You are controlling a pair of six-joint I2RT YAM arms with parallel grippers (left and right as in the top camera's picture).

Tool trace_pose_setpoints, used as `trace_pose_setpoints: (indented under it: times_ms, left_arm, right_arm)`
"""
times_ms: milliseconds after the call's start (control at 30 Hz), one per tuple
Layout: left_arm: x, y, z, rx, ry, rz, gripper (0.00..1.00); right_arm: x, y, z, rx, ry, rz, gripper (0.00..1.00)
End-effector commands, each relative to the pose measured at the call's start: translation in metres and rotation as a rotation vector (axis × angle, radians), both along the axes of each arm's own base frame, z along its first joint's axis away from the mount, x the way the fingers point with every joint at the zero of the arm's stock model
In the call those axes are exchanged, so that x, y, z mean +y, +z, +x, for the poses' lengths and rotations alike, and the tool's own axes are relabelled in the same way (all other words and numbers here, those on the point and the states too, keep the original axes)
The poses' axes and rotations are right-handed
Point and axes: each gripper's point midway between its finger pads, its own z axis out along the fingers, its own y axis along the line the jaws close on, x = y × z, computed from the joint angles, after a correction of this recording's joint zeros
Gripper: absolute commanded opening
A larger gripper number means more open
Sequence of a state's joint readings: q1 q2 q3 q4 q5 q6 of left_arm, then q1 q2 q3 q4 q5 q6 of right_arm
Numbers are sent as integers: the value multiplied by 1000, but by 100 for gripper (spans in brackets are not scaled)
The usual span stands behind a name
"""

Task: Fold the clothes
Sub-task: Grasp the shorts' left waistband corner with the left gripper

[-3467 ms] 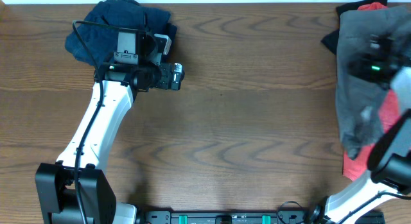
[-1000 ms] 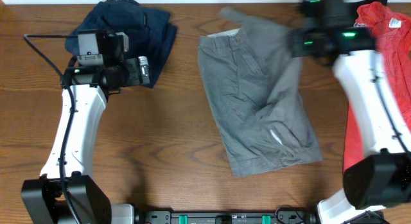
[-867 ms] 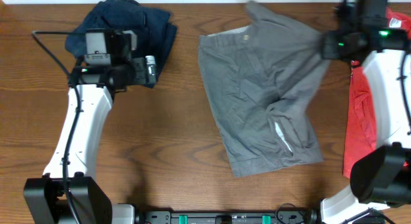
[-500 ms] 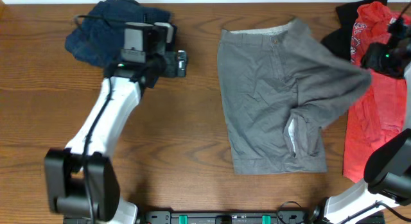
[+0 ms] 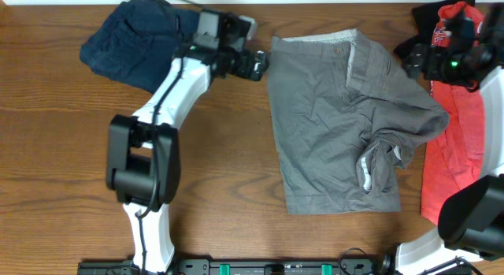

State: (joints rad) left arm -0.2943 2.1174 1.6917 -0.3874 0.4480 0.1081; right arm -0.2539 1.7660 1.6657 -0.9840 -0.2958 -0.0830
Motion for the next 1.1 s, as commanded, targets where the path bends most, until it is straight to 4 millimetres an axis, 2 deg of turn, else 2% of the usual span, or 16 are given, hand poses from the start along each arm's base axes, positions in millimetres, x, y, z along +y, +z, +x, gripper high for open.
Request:
trace_pose_setpoints:
  times_ms: [0,200,367,500,700,733,767,800,833,867,900,967,1067]
  left_arm:
    - [-25,-3,4,-26,-108,20,98]
    - [-29,-47,2,37,-112,77,98]
    - [-42,-76,-21,107,-183,125,98]
    - [-46,-90,-29,115,-179,213,98]
    - [-54,-98,-40,130,-196,258,98]
    - [-55,-98,-43,137,-201,261,94]
    - [-56,-99,-45,143,-205,264,83]
    - [-57,-100,-48,150,-209,267,66]
    - [-57,-100,-50,157,-212,270,41]
    - [-56,-101,-52,165,-212,273,21]
    - [-55,-101,-54,174,-213,277,6]
    - [-49,-99,-57,197,-203,286,6]
    - [-18,-85,-53,228,-57,355,6]
  right_arm:
    - [19,9,-1,-12,60,-28,99]
    - [35,6,-2,5,89,-69,99]
    - [44,6,-1,4,110,-69,99]
    - [44,6,-1,5,111,-68,99]
    - [48,4,-3,13,119,-66,99]
    - [49,4,-3,15,121,-65,99]
    - [50,4,-4,17,125,-61,99]
    - [52,4,-5,18,130,-53,99]
    - [53,4,-5,19,133,-47,99]
    - [55,4,-6,21,138,-37,99]
    - [58,4,-6,22,144,-26,99]
    - [63,5,-7,22,153,3,99]
    - [70,6,-8,35,113,56,99]
